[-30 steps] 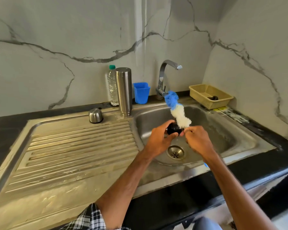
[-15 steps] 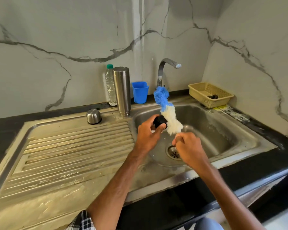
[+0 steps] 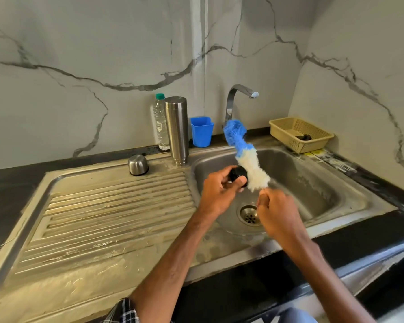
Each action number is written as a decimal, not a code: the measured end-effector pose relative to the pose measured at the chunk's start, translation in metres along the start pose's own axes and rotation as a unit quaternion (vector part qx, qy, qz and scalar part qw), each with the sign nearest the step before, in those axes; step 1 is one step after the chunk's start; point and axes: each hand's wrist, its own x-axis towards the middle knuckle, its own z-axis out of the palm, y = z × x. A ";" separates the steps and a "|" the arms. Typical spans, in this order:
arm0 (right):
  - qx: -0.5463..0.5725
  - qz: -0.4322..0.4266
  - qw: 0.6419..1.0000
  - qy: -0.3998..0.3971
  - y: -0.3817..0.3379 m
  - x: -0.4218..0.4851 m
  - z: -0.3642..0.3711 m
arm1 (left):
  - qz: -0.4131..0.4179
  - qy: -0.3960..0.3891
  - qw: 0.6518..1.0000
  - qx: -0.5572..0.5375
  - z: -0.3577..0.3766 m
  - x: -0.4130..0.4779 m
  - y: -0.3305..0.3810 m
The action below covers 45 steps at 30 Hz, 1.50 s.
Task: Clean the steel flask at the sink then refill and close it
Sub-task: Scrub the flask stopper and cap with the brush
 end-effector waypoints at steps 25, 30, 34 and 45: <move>0.455 0.186 0.859 -0.140 -0.020 0.009 -0.025 | 0.065 0.072 0.993 -0.064 0.004 -0.006 0.012; 0.440 0.218 0.846 -0.207 -0.023 0.001 -0.016 | 0.125 0.087 0.988 -0.005 -0.001 -0.006 0.004; 0.438 0.242 0.845 -0.190 -0.014 0.013 -0.015 | 0.148 0.065 0.986 0.042 0.008 -0.012 0.012; 0.246 0.189 0.943 -0.120 -0.005 0.015 -0.010 | 0.139 0.038 0.985 0.090 0.005 -0.011 0.013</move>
